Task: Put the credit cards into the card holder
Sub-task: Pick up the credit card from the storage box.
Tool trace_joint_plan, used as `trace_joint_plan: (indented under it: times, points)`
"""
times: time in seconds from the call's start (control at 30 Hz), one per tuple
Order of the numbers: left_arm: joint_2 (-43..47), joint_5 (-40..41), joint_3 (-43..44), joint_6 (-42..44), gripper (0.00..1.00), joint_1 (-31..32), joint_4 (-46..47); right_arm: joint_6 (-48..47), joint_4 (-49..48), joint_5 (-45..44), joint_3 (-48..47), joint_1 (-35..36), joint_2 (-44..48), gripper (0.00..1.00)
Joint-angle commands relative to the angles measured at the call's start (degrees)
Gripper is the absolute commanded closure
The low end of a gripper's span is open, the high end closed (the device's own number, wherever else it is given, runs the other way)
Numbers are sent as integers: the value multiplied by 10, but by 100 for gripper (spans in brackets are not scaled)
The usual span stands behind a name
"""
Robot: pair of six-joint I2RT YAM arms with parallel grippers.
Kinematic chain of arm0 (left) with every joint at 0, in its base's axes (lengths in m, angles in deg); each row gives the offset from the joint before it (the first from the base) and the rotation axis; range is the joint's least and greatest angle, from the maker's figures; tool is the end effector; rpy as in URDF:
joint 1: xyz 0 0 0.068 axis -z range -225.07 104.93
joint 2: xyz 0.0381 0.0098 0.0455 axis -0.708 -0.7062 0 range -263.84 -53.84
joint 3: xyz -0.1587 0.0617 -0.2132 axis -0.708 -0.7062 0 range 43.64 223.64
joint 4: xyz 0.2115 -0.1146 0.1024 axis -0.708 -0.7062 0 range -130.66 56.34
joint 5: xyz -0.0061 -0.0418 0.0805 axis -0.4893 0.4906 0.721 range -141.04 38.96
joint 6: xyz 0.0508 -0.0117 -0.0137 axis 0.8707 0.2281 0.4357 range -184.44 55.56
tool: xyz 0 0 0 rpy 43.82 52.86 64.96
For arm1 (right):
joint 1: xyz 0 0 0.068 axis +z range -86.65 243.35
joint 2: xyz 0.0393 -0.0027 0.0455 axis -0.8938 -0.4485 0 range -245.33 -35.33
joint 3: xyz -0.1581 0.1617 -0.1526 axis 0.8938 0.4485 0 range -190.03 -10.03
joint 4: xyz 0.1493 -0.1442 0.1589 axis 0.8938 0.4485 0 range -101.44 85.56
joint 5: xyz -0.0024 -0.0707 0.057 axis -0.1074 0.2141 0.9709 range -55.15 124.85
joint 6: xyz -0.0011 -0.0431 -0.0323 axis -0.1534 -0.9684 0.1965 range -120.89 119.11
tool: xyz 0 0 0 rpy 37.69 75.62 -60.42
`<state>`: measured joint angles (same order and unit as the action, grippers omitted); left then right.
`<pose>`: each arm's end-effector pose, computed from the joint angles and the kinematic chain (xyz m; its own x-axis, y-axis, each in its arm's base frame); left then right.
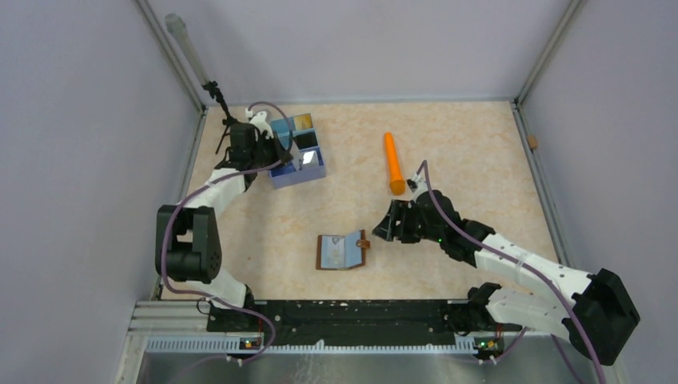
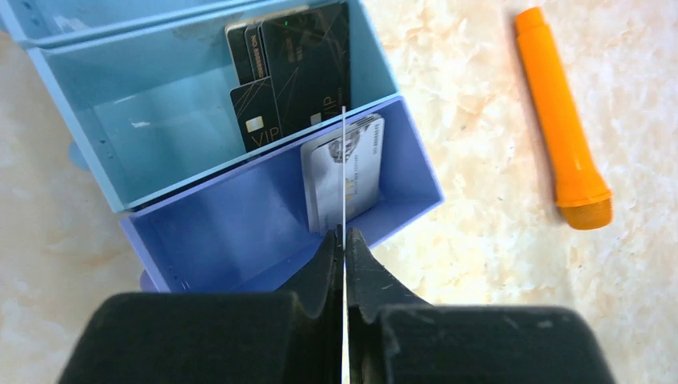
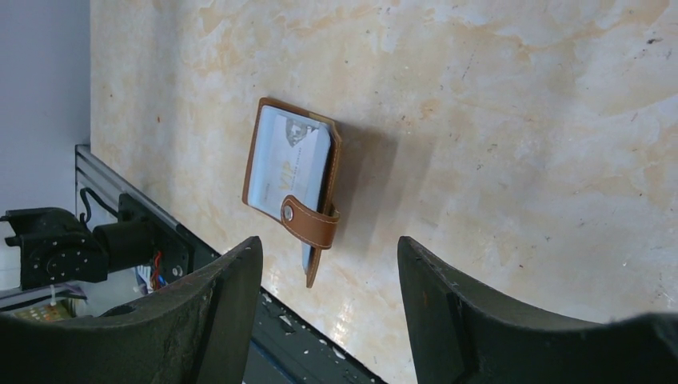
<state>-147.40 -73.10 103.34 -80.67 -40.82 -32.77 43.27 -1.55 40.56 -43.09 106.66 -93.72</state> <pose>0.3610 -0.0401 0.2321 -0.6281 -0.2130 -0.7484 0.2161 0.8762 -0.4308 0.1563 0.1522 0.2247 -0.8178 0.1817 -0.5461 -0.2398 0.7550 0.6103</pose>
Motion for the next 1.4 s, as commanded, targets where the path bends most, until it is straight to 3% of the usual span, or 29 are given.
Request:
trace_joint_plan:
  times: [0.0,0.23,0.43,0.57,0.73,0.9,1.1,1.2,1.37]
  points:
    - [80,9,-18,-9,100,-1,4,-27,-5,-10,-43,-4,16,38]
    - [199,5,-40,-43,100,-1,3,-58,0,-8,-92,-4,20,37]
    - [294,-85,-67,-102,100,9,-56,-108,-6,53,-130,-4,13,34]
    - [373,-144,-99,-124,100,49,-106,-166,16,112,-163,-5,22,28]
    - [454,-209,-143,-132,100,150,-144,-194,14,205,-158,-5,32,27]
    - [498,-298,-208,-181,100,224,-66,-172,-47,285,-90,-5,46,27]
    - [504,-338,-254,-204,100,234,-34,-54,-243,390,-5,-1,53,27]
    - [503,-342,-275,-219,100,238,1,-46,-274,393,14,11,35,29]
    - [494,-332,-288,-230,100,246,29,-21,-349,432,7,42,-15,41]
